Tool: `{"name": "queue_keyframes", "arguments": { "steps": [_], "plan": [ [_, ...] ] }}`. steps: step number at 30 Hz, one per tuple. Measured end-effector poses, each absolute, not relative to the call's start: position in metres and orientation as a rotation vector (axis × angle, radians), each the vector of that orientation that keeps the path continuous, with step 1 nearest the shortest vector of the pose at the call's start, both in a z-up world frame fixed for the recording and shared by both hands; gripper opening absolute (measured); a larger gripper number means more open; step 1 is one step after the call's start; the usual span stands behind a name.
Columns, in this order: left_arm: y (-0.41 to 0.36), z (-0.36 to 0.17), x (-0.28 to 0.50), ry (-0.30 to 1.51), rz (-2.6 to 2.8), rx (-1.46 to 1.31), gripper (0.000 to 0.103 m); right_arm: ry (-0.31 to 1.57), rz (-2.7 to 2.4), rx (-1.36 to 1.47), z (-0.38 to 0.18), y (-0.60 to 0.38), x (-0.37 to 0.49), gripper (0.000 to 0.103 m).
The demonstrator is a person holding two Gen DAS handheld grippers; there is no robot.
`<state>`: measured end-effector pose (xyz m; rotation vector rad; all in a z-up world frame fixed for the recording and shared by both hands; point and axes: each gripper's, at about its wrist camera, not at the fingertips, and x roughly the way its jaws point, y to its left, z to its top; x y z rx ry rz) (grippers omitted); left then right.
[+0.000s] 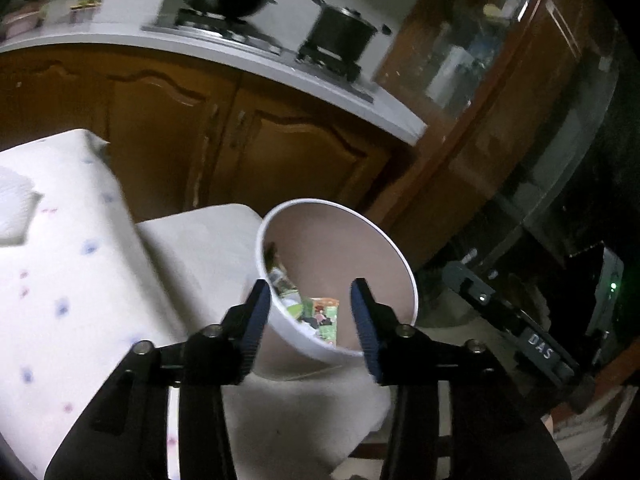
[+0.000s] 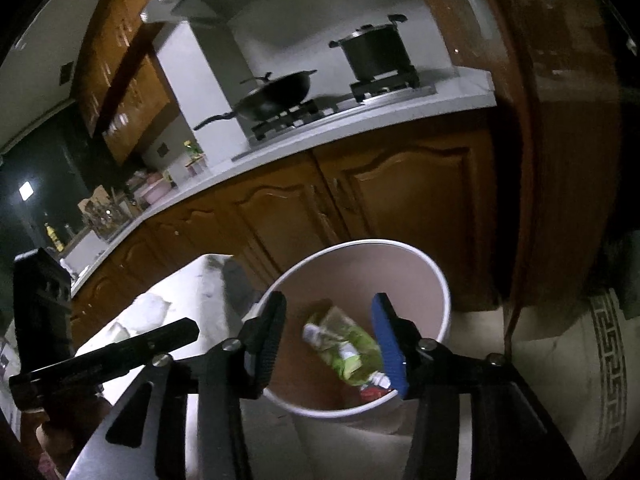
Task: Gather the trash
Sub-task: 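Move both open tools back over the remaining trash on the table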
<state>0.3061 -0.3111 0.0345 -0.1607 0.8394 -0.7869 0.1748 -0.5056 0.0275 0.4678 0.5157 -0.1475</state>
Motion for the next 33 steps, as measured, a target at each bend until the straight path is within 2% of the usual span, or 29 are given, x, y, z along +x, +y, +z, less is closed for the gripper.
{"name": "queue_keyframes", "arguments": {
  "steps": [3,5,8,19,33],
  "plan": [
    [-0.281,0.039,0.297,0.82,-0.743,-0.193,0.051,0.495,-0.116,0.475,0.035,-0.492,0.169,0.061],
    [-0.263,0.041,0.291,0.812,-0.733,-0.216,0.053,0.48,-0.105,0.48,0.039,-0.483,0.166,0.073],
    [-0.232,0.043,0.282,0.798,-0.69,-0.236,0.055,0.453,-0.07,0.481,0.045,-0.463,0.16,0.079],
    [-0.118,0.036,0.25,0.766,-0.506,-0.299,0.061,0.486,0.101,0.464,0.046,-0.386,0.172,0.083],
    [-0.016,0.024,0.217,0.746,-0.336,-0.32,0.061,0.599,0.278,0.413,0.022,-0.294,0.188,0.085]
  ]
}}
